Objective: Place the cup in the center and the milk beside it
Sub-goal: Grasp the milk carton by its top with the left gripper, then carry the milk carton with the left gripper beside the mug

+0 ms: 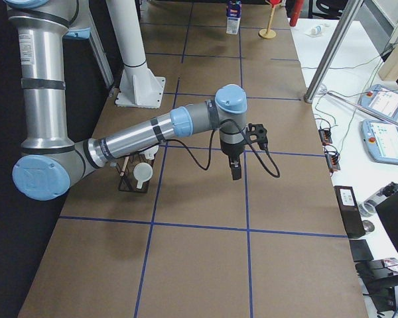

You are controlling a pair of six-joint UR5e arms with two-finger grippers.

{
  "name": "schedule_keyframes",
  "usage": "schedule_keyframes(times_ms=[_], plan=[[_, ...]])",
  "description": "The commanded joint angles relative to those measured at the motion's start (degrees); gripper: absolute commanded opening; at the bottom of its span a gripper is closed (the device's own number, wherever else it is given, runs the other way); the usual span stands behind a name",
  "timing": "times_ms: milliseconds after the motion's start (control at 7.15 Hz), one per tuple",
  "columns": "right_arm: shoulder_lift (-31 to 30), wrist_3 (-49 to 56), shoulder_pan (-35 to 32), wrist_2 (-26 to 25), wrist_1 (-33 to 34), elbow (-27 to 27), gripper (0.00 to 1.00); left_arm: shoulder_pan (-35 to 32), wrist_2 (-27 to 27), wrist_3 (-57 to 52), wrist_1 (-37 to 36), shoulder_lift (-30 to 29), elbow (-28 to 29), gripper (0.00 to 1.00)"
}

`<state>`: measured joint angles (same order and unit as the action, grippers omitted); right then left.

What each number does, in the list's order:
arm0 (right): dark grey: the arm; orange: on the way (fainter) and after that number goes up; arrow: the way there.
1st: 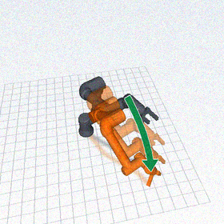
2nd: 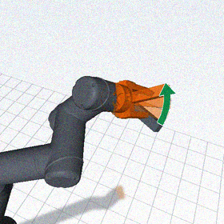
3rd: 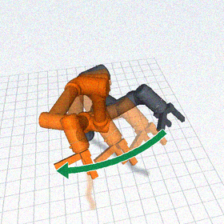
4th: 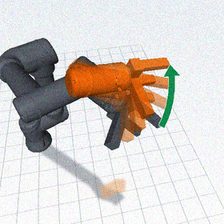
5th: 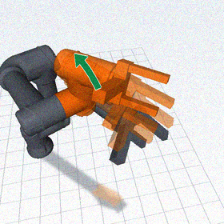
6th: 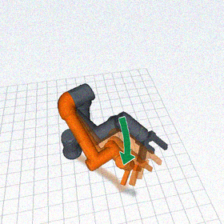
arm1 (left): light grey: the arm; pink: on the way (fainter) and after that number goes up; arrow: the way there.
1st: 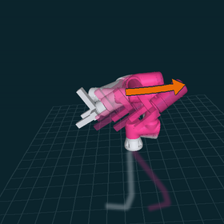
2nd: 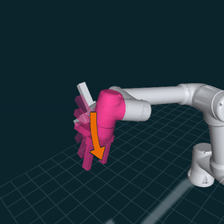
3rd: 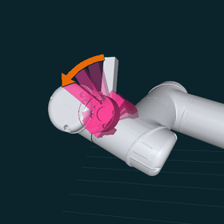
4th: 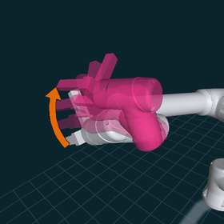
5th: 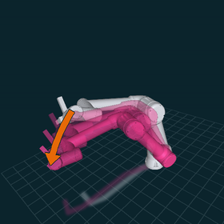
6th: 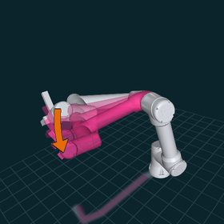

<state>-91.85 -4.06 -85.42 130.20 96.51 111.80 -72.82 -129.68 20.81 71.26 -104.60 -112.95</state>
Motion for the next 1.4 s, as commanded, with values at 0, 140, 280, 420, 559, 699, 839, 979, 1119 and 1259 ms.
schedule_keyframes(times_ms=[0,140,280,420,559,699,839,979,1119,1259], plan=[[-3.7,6.5,-4.1,0.1,-0.2,-3.3,1.0,3.7,-0.4,11.0,-6.5,-9.4,-1.8,0.0],[-3.9,8.9,-6.1,3.9,-0.3,-6.1,1.0,9.5,0.0,19.8,-6.4,-13.1,-1.7,0.0],[-3.3,9.9,-6.2,4.7,-0.3,-8.2,1.0,14.7,0.1,26.9,-6.1,-16.3,-1.2,0.0],[-1.7,9.3,-7.1,4.7,-0.2,-8.6,1.0,19.5,0.2,33.9,-5.9,-20.7,0.4,0.0],[-2.1,9.5,-7.1,4.9,-0.3,-9.9,1.0,21.0,1.3,37.3,-5.9,-25.3,3.3,0.0],[-1.8,9.8,-7.0,5.1,-0.3,-9.9,1.0,22.9,3.1,40.5,-5.8,-29.4,6.3,0.0],[-1.9,9.8,-7.0,5.1,-0.4,-11.1,1.0,24.0,3.6,42.2,-5.8,-32.2,8.8,0.0],[-2.2,9.7,-7.0,5.0,-0.4,-11.9,1.0,25.1,4.9,43.0,-5.8,-35.2,12.1,0.0],[-2.4,9.7,-7.0,5.1,-0.4,-12.1,1.0,26.5,6.6,44.7,-4.1,-37.3,15.3,0.0],[-2.3,9.7,-7.0,5.1,-0.4,-12.2,1.0,27.1,6.8,46.9,-0.8,-38.8,18.4,0.0]])
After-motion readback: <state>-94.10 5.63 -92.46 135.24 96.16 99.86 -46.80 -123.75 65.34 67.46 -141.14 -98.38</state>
